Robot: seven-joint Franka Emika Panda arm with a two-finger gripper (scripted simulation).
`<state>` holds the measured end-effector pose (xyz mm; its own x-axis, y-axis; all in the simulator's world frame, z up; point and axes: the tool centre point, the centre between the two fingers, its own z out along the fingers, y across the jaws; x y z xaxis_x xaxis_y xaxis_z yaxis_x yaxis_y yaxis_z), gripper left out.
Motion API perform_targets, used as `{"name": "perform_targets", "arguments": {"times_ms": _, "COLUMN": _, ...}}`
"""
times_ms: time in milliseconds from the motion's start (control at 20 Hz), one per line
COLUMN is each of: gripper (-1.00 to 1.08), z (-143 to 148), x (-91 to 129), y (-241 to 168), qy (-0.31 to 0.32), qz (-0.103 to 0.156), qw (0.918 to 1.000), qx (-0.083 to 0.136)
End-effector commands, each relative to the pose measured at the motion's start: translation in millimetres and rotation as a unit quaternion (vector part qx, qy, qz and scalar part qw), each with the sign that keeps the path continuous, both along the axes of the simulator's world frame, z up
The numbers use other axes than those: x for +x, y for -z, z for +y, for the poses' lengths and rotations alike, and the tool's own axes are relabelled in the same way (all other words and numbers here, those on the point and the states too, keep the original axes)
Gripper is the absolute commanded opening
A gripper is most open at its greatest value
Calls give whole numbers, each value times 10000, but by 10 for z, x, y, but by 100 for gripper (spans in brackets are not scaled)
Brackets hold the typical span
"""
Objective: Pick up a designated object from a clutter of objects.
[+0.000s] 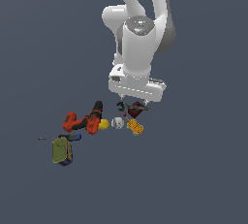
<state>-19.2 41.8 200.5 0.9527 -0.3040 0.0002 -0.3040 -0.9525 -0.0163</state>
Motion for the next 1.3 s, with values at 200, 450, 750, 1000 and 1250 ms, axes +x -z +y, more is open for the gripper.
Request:
{"name": "perform_targets", "arguments": {"times_ms": 200, "gripper": 100, "z": 83, "x": -164, "y": 407, "qy": 714, "qz": 15, "qw": 9974, "qx": -29}}
{"name": "perform_targets", "arguments": {"times_ms": 450, "gripper": 100, "z": 142, "x": -318, "y": 699, "qy": 1252, "qz": 26, "qw": 9921, "qx": -46}}
{"name": "perform_targets", "arguments": {"times_ms": 750, "gripper": 100, "z": 197, "x": -503, "y": 982, "qy": 1806, "qz": 35, "qw": 9835, "qx": -60}}
{"name": "perform_targets", "arguments": {"times_ms": 1000, "gripper": 100, "z": 226, "x": -617, "y": 1132, "qy": 2114, "qz": 39, "qw": 9774, "qx": -66}}
{"name": "perform_targets", "arguments": {"times_ms": 1250, "gripper": 100, "z": 241, "x": -685, "y": 1214, "qy": 2288, "qz": 42, "qw": 9734, "qx": -69}}
